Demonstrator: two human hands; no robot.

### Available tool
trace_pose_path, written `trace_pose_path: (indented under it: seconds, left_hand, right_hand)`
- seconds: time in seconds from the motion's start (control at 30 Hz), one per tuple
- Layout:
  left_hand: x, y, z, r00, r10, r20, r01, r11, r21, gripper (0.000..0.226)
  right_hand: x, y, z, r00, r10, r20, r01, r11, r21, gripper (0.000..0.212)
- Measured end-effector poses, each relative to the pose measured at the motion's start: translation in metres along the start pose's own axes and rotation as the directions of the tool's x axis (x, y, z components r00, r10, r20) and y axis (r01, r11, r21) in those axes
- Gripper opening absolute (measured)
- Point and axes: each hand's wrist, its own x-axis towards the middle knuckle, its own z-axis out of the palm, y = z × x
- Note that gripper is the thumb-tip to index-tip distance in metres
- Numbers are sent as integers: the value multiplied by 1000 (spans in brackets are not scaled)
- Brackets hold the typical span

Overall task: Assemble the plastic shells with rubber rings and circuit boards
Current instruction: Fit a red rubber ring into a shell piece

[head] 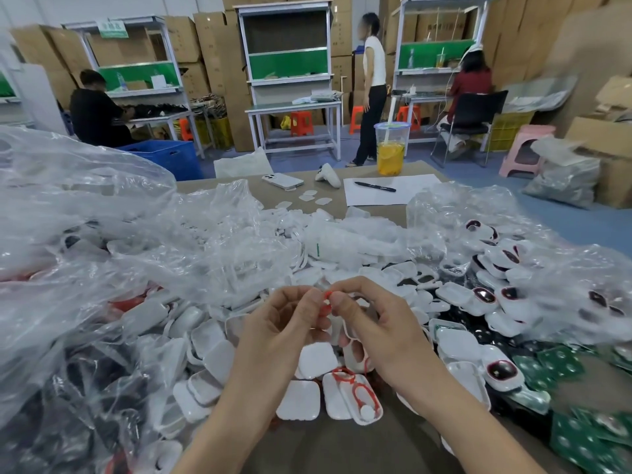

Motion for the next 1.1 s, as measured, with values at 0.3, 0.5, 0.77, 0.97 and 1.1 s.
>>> trace_pose_path:
  seconds: [0.3,0.5,0.77,0.97,1.1]
  left_hand:
    - [-1,-1,-2,998,-48,50,47,999,25,23]
    - [-2,0,-3,999,38,5,-38,986,160,19]
    - [-4,2,2,994,113,-5,-111,983,148,16]
    - [-4,4,-1,990,138,3,-137,979,152,8]
    - [-3,2,-3,990,141,26,-144,977,159,9]
  right_hand:
    - [-1,-4,0,1000,-7,-15,6,1000,-27,16]
    - [-1,-4,1,991,132,16,-133,988,77,18]
    - [2,-4,-3,989,142,27,-144,978,152,14]
    - [1,-6,-2,993,118,22,-120,984,128,20]
    - [1,-7,-3,994,102,25,-104,990,93,20]
